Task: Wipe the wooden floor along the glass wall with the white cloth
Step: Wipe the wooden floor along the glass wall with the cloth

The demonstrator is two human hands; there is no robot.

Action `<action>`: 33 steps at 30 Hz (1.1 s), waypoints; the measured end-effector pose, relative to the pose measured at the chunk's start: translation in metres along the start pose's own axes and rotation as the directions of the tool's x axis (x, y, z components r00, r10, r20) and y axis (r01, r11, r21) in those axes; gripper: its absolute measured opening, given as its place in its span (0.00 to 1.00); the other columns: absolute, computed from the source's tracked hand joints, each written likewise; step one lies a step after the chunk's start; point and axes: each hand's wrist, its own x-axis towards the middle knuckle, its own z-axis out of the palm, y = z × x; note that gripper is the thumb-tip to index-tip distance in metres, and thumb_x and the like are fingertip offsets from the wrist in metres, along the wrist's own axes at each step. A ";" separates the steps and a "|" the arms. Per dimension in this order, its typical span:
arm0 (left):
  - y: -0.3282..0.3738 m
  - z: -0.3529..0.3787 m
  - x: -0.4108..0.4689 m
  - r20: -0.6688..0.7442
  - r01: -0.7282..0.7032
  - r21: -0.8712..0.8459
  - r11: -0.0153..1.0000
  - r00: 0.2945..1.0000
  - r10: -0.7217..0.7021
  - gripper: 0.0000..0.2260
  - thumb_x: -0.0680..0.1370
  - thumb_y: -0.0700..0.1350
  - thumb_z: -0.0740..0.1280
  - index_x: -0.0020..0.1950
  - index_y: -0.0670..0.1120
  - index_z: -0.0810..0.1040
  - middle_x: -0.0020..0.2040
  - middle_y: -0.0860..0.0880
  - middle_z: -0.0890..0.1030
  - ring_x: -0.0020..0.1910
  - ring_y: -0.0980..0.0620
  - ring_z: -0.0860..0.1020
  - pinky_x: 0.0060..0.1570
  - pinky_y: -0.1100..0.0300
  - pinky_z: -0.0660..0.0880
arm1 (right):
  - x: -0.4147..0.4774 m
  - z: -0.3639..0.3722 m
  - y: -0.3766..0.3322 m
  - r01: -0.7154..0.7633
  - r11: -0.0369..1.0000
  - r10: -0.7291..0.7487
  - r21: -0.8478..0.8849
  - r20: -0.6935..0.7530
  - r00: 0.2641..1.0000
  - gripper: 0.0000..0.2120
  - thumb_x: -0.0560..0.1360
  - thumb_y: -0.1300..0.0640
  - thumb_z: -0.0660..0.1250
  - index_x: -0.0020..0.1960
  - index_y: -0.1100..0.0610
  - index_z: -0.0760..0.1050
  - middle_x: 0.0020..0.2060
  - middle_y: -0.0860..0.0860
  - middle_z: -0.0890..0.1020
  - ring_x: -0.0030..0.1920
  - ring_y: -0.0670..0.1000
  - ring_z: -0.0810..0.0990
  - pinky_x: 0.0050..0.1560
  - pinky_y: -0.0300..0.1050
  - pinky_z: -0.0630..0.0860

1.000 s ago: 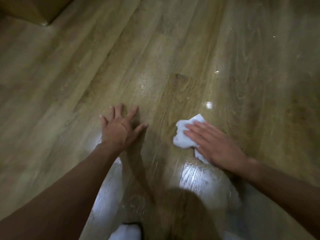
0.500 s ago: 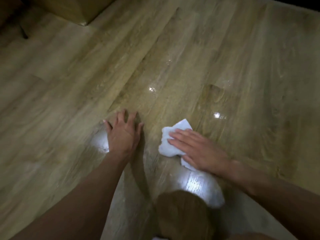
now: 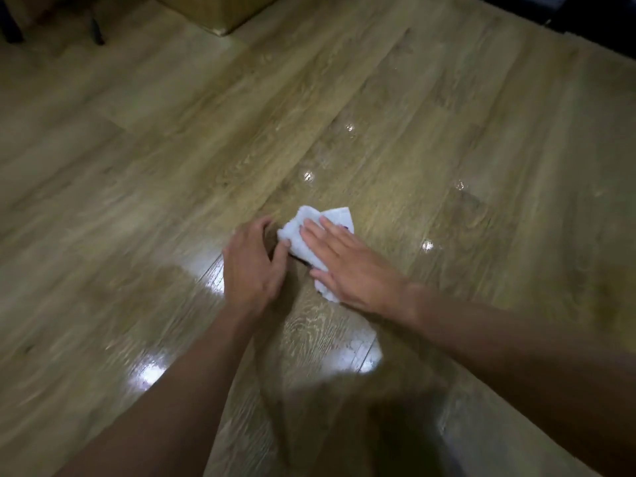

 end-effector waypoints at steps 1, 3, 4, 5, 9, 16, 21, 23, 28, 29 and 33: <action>-0.002 0.000 -0.005 0.053 -0.012 0.035 0.999 0.999 0.011 0.20 0.78 0.51 0.65 0.66 0.44 0.71 0.65 0.45 0.74 0.65 0.44 0.70 0.65 0.46 0.67 | -0.007 -0.005 0.010 0.035 0.999 -0.035 0.022 0.034 0.999 0.29 0.81 0.46 0.52 0.77 0.57 0.50 0.77 0.53 0.54 0.77 0.53 0.51 0.76 0.52 0.54; 0.002 0.002 -0.011 0.095 -0.016 0.060 0.998 0.995 0.010 0.21 0.79 0.54 0.63 0.67 0.44 0.71 0.68 0.46 0.72 0.69 0.44 0.67 0.67 0.45 0.64 | -0.007 -0.019 0.030 0.071 0.997 -0.071 0.007 0.140 0.988 0.28 0.82 0.46 0.51 0.78 0.54 0.47 0.78 0.50 0.51 0.78 0.49 0.48 0.77 0.51 0.52; 0.006 0.004 -0.011 0.066 -0.013 0.040 0.999 0.998 0.010 0.20 0.79 0.53 0.62 0.67 0.43 0.71 0.68 0.46 0.72 0.69 0.45 0.67 0.68 0.45 0.63 | -0.001 -0.026 0.036 0.080 0.996 -0.075 -0.024 0.183 0.980 0.28 0.82 0.46 0.51 0.78 0.53 0.46 0.78 0.49 0.50 0.78 0.49 0.48 0.77 0.51 0.49; 0.012 0.006 -0.011 0.025 0.010 0.001 1.000 1.000 -0.010 0.19 0.79 0.51 0.63 0.66 0.43 0.72 0.67 0.45 0.73 0.68 0.45 0.68 0.69 0.45 0.63 | 0.007 -0.031 0.037 0.075 0.996 -0.063 -0.050 0.202 0.977 0.29 0.82 0.46 0.51 0.78 0.53 0.45 0.78 0.48 0.49 0.78 0.50 0.48 0.77 0.51 0.47; 0.035 0.009 0.005 -0.080 0.163 -0.119 0.979 0.982 -0.173 0.12 0.78 0.49 0.63 0.53 0.42 0.79 0.54 0.42 0.80 0.56 0.43 0.75 0.61 0.50 0.69 | 0.028 -0.030 0.000 -0.139 0.988 0.119 0.068 0.237 0.964 0.34 0.78 0.50 0.59 0.78 0.57 0.46 0.78 0.54 0.50 0.77 0.59 0.49 0.76 0.56 0.49; 0.029 -0.018 0.018 0.310 0.184 -0.110 0.977 0.940 -0.142 0.14 0.72 0.50 0.74 0.51 0.46 0.75 0.45 0.47 0.79 0.46 0.48 0.78 0.46 0.57 0.71 | 0.026 -0.064 0.034 -0.221 0.902 0.184 0.371 0.133 0.974 0.26 0.78 0.62 0.61 0.75 0.56 0.59 0.71 0.57 0.69 0.69 0.56 0.70 0.66 0.42 0.65; 0.055 -0.024 0.020 0.373 0.236 -0.211 0.949 0.916 -0.146 0.22 0.68 0.36 0.73 0.62 0.46 0.77 0.45 0.48 0.78 0.39 0.55 0.76 0.34 0.69 0.69 | 0.023 -0.060 0.037 -0.374 0.830 0.300 0.415 0.233 0.925 0.26 0.74 0.61 0.66 0.71 0.54 0.66 0.55 0.54 0.78 0.56 0.54 0.76 0.51 0.36 0.67; 0.072 -0.027 0.026 0.373 0.260 -0.330 0.908 0.919 -0.128 0.26 0.69 0.32 0.70 0.67 0.42 0.74 0.50 0.49 0.79 0.46 0.55 0.78 0.43 0.68 0.72 | 0.019 -0.063 0.042 -0.378 0.797 0.317 0.471 0.207 0.926 0.08 0.72 0.61 0.67 0.49 0.51 0.76 0.39 0.47 0.76 0.44 0.50 0.75 0.37 0.34 0.65; 0.114 -0.045 0.052 0.337 0.115 -0.365 0.924 0.941 0.016 0.21 0.69 0.30 0.67 0.59 0.46 0.82 0.49 0.51 0.83 0.48 0.56 0.81 0.49 0.61 0.77 | 0.015 -0.118 0.082 -0.378 0.554 0.462 0.742 0.104 0.881 0.19 0.70 0.63 0.70 0.59 0.49 0.77 0.53 0.48 0.79 0.52 0.46 0.76 0.45 0.34 0.72; 0.124 -0.047 0.057 0.342 0.076 -0.367 0.927 0.938 0.058 0.20 0.68 0.29 0.67 0.54 0.48 0.83 0.46 0.52 0.84 0.43 0.59 0.81 0.44 0.65 0.77 | 0.013 -0.131 0.088 -0.354 0.548 0.419 0.758 0.118 0.900 0.28 0.69 0.64 0.71 0.66 0.46 0.72 0.60 0.48 0.76 0.58 0.46 0.74 0.52 0.37 0.73; 0.159 -0.054 0.079 0.318 -0.119 -0.343 0.932 0.919 0.234 0.15 0.68 0.31 0.71 0.44 0.51 0.83 0.39 0.56 0.82 0.33 0.66 0.78 0.33 0.72 0.73 | 0.008 -0.157 0.099 -0.287 0.669 0.305 0.685 0.099 0.947 0.20 0.69 0.61 0.74 0.60 0.52 0.77 0.48 0.48 0.81 0.45 0.41 0.77 0.48 0.38 0.74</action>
